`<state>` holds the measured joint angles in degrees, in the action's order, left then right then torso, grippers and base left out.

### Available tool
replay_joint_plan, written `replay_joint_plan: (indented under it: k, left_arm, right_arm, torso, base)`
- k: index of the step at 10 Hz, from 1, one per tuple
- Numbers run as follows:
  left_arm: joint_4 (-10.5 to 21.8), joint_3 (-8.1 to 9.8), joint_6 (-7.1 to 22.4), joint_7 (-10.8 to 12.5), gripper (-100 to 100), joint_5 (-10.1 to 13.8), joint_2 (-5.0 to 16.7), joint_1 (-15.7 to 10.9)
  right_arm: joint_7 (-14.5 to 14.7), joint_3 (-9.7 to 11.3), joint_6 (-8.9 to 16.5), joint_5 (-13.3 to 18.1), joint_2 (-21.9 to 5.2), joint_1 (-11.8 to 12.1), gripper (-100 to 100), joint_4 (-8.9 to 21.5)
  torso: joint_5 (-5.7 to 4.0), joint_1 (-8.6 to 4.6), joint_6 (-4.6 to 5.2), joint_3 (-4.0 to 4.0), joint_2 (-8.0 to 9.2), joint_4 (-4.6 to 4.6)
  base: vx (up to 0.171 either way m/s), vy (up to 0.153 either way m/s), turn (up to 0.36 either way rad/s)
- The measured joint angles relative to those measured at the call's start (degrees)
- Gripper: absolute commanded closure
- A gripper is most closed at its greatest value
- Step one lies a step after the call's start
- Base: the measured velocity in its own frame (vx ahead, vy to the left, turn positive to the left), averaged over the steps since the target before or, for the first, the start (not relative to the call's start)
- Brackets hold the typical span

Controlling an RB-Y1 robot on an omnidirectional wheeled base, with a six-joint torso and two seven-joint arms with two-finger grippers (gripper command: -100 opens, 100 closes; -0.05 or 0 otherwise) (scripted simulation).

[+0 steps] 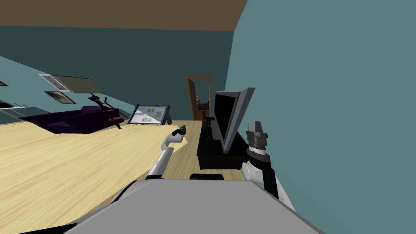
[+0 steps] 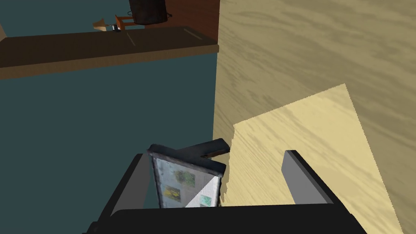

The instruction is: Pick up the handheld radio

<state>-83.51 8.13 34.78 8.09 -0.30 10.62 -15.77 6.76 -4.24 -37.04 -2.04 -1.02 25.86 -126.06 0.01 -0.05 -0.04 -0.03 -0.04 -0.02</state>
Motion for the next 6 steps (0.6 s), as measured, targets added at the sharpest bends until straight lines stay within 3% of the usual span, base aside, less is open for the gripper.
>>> replay_joint_plan:
  k: [6]
  left_arm:
    - [7.36,1.14,10.27,0.14,-100,1.57,0.69,-5.41]
  right_arm:
    - [0.0,0.0,0.0,0.0,0.0,0.0,0,0.0]
  torso:
    - [-0.02,-0.09,-0.01,-0.01,-0.02,-0.01]
  base:
    - [0.004,-0.017,-0.118]
